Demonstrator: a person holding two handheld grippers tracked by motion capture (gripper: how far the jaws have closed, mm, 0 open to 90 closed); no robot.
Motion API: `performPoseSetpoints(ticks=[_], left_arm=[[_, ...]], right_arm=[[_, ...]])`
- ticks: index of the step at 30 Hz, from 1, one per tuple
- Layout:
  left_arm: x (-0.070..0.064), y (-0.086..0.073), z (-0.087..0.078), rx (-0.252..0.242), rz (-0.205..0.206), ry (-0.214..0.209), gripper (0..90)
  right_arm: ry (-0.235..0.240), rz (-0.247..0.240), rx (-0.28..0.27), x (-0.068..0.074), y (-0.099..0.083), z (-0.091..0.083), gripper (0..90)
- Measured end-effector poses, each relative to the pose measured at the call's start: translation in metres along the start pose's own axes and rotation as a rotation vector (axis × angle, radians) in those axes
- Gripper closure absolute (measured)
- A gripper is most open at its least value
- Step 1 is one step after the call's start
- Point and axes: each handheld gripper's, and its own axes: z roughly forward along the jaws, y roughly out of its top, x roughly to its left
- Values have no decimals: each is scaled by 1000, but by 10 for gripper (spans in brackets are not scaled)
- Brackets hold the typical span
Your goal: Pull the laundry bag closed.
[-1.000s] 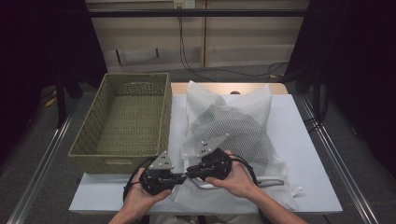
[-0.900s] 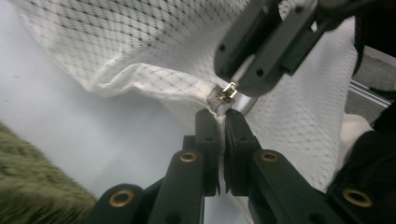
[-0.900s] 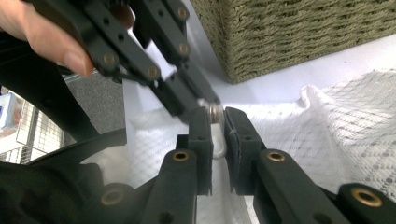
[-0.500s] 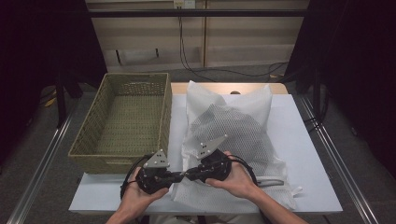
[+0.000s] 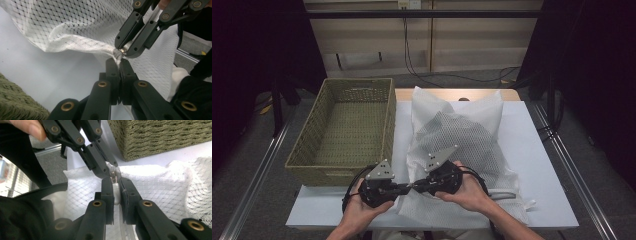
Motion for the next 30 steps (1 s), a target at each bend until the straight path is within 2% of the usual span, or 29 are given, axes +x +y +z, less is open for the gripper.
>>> performPoseSetpoints(ticks=[5,7,10,17,19,27,30], left_arm=[[1,0,-3,-13,-1,-3,881],[1,0,-4,-20,-1,-10,881],[2,-1,-3,-13,-3,-16,881],[0,-1,-5,-42,-3,-1,881],[-1,-1,-4,-31,1,3,881],[4,-3,-8,-48,-21,-3,881],[5,-3,-8,-52,-25,0,881]], right_arm=[[-27,-24,15,2,0,0,819],[-17,-10,-3,2,-1,-2,819],[-47,-44,21,6,1,-1,819],[-47,-39,20,3,-1,-1,819],[-49,-44,25,3,-1,-1,818],[-51,-26,33,-1,-5,0,818],[-23,-4,20,-2,-6,-1,818]])
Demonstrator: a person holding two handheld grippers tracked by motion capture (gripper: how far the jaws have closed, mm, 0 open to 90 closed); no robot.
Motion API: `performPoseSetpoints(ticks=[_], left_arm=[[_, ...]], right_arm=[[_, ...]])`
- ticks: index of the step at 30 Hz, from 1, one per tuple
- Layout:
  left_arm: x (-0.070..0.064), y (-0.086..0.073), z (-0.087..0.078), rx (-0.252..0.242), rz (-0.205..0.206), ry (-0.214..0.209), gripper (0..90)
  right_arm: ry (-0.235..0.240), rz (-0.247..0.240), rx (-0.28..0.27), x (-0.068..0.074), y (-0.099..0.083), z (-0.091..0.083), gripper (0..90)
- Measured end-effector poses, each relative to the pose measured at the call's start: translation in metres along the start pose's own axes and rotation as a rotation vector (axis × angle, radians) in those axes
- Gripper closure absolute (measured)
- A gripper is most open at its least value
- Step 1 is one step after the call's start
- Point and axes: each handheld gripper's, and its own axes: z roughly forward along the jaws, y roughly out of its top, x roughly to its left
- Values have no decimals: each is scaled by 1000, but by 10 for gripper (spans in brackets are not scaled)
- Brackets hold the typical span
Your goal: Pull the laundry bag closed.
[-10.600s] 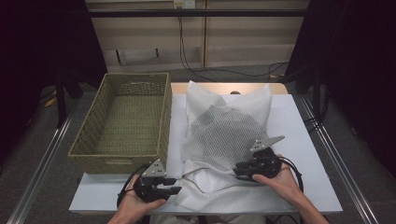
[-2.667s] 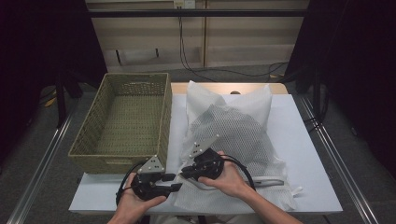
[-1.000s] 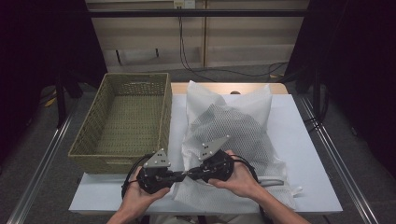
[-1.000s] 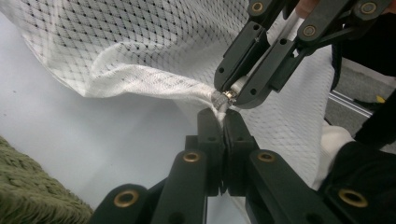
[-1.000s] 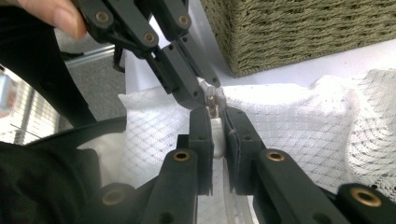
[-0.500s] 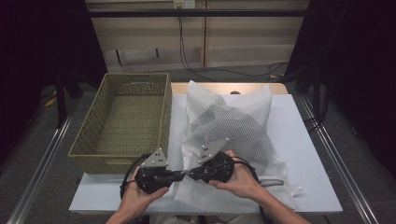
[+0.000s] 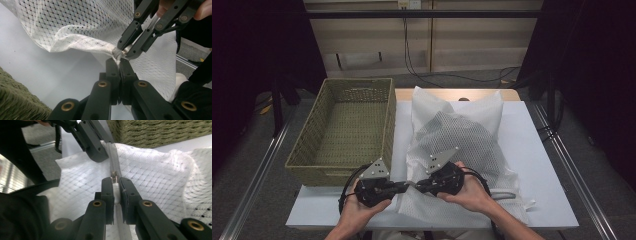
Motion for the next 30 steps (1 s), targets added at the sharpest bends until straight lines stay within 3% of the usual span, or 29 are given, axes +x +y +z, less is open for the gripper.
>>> performPoseSetpoints(ticks=[10,14,19,30], left_arm=[[1,-1,-2,-12,-25,-17,880],[-2,-2,-2,-11,-17,-16,880],[-2,1,-2,-20,-17,-22,880],[-2,3,0,-19,-25,-31,880]], right_arm=[[5,15,-6,2,-2,-3,819],[9,20,-16,4,-3,-7,819],[30,62,-38,3,-7,-10,819],[27,41,-20,3,-8,-12,819]])
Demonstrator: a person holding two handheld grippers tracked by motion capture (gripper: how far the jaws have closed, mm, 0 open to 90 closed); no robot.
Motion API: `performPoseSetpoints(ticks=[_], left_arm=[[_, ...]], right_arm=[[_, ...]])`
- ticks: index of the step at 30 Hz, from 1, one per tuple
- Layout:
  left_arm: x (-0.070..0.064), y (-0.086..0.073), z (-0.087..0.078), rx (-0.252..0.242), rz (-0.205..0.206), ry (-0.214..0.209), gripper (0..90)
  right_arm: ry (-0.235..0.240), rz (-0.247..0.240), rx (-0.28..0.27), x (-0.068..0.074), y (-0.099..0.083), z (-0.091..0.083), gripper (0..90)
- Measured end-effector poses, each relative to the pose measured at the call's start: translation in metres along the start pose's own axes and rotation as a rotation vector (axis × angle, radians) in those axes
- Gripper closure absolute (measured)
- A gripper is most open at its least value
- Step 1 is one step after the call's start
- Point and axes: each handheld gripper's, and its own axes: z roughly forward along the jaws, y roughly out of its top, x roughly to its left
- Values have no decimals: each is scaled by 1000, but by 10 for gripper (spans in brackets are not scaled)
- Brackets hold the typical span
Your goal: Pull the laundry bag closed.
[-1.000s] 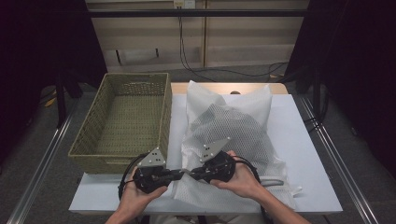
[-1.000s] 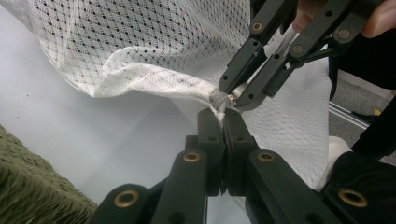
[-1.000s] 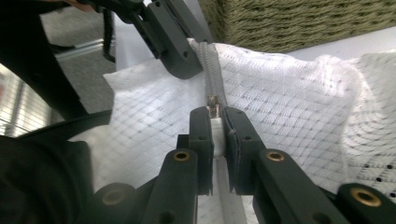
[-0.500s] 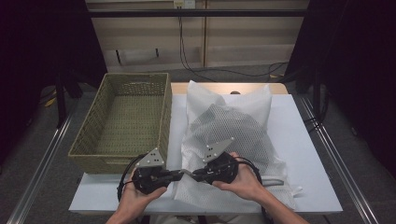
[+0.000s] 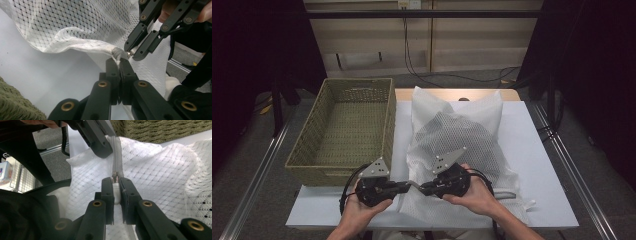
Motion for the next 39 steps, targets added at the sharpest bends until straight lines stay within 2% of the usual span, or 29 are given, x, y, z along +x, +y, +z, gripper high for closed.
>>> performPoseSetpoints(ticks=[7,19,25,30,32,34,39], left_arm=[[1,-1,-4,-5,-5,13,880],[6,-7,-9,4,-18,23,880],[6,-8,-11,5,-18,30,880],[6,-8,-9,3,-11,22,880],[4,-8,-10,-18,-12,16,880],[4,-6,-10,-16,2,19,880],[3,-7,-9,-10,4,9,880]], right_arm=[[-9,-9,7,0,-2,-2,819],[-35,41,25,-4,-20,-14,818],[-46,40,31,-7,-27,-22,818],[-51,50,31,-6,-31,-26,818],[-49,57,20,-7,-32,-27,818],[-40,68,14,-8,-34,-27,818],[-49,68,18,-8,-38,-30,818]])
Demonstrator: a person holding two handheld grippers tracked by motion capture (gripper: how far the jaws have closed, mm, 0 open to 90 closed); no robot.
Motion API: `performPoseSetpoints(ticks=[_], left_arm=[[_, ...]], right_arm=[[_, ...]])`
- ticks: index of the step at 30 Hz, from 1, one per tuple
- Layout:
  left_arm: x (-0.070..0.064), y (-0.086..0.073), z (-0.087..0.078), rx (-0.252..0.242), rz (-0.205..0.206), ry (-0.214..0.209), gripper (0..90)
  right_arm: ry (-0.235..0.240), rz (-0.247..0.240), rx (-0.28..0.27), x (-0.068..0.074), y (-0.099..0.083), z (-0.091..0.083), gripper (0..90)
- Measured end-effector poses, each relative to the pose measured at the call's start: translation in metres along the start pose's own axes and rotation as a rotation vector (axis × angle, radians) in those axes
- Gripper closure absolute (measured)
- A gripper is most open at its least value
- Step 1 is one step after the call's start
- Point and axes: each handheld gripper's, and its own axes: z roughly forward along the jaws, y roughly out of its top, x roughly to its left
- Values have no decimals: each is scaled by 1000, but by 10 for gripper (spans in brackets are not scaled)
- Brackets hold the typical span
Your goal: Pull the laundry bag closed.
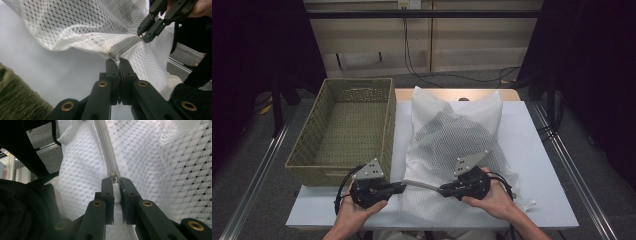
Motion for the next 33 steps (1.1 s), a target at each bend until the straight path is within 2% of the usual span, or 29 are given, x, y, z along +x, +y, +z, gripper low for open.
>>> performPoseSetpoints(ticks=[5,9,13,15,17,19,22,24,26,27,30,33], left_arm=[[-1,1,0,5,12,2,880],[1,0,-1,6,5,-1,881],[2,-2,-1,9,-4,-2,880],[2,-3,-3,15,-4,12,880],[3,-4,-3,9,-11,5,881],[4,-5,-3,18,-7,1,881],[3,-3,-2,11,-2,2,881],[3,-2,-3,6,-6,3,881],[3,-3,-4,-8,-20,25,881],[4,-3,-3,-3,-19,14,881],[2,-4,-3,3,-7,22,881],[3,-4,-4,-7,-13,21,881]], right_arm=[[-3,-2,8,3,-2,-2,818],[-16,-19,10,5,0,-4,818],[-21,-11,8,5,-1,-5,818],[-28,-24,24,6,0,-5,818],[-35,-19,29,5,-3,-7,818],[-23,4,7,5,-6,-10,818],[-51,-19,14,7,-5,-13,818],[-49,-11,15,7,-6,-15,818],[-51,-6,11,5,-9,-17,818],[-54,4,10,4,-10,-18,818],[-62,-8,19,6,-12,-19,818],[-62,-9,15,6,-13,-20,818]])
